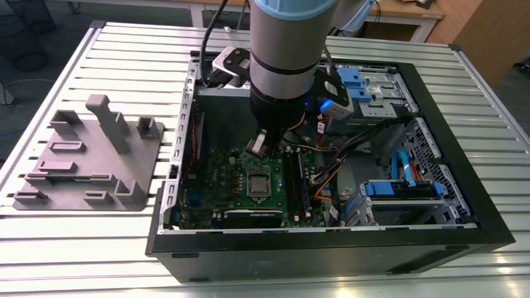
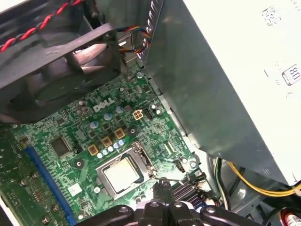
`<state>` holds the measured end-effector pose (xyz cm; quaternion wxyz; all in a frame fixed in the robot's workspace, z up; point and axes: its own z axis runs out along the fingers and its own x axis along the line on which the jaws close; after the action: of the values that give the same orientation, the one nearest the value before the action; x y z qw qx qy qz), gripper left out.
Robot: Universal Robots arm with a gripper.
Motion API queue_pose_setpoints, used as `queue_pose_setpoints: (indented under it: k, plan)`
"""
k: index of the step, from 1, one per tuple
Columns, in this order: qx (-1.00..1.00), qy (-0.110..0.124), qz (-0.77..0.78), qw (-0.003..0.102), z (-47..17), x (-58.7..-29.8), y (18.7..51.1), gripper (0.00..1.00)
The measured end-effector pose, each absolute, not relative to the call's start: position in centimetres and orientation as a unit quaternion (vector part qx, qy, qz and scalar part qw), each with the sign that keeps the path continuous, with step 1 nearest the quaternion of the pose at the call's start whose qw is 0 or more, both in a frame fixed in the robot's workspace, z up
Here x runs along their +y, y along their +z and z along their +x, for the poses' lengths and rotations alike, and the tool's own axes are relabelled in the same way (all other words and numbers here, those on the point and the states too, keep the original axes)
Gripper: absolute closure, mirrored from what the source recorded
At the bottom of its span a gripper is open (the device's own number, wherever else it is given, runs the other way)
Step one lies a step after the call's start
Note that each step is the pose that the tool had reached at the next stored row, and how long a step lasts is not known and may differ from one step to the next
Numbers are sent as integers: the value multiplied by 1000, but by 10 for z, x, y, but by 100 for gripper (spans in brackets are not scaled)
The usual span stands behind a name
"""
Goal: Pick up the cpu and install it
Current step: 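Install the first cpu locking lever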
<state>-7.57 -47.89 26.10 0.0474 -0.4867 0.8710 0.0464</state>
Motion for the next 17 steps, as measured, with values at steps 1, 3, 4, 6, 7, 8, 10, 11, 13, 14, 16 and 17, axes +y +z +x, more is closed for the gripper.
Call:
queue_pose_setpoints:
  k: [1,3,4,6,7,8,10,11,13,14,16,17]
  plan:
    - [871,46,-487,48,-76,-479,261,89]
    - [871,46,-487,47,-75,-478,261,89]
    - [871,46,-487,47,-75,-477,261,89]
    - [871,46,-487,47,-75,-475,261,89]
    - [871,46,-487,47,-75,-474,261,89]
    - [871,46,-487,47,-75,-473,261,89]
    - [870,47,-488,47,-74,-470,260,89]
    - [870,47,-489,47,-73,-469,260,89]
    - [869,47,-490,47,-72,-467,260,89]
    - [868,47,-491,47,-72,-467,260,89]
    - [867,47,-494,47,-71,-466,260,89]
    - [866,47,-495,47,-71,-465,259,89]
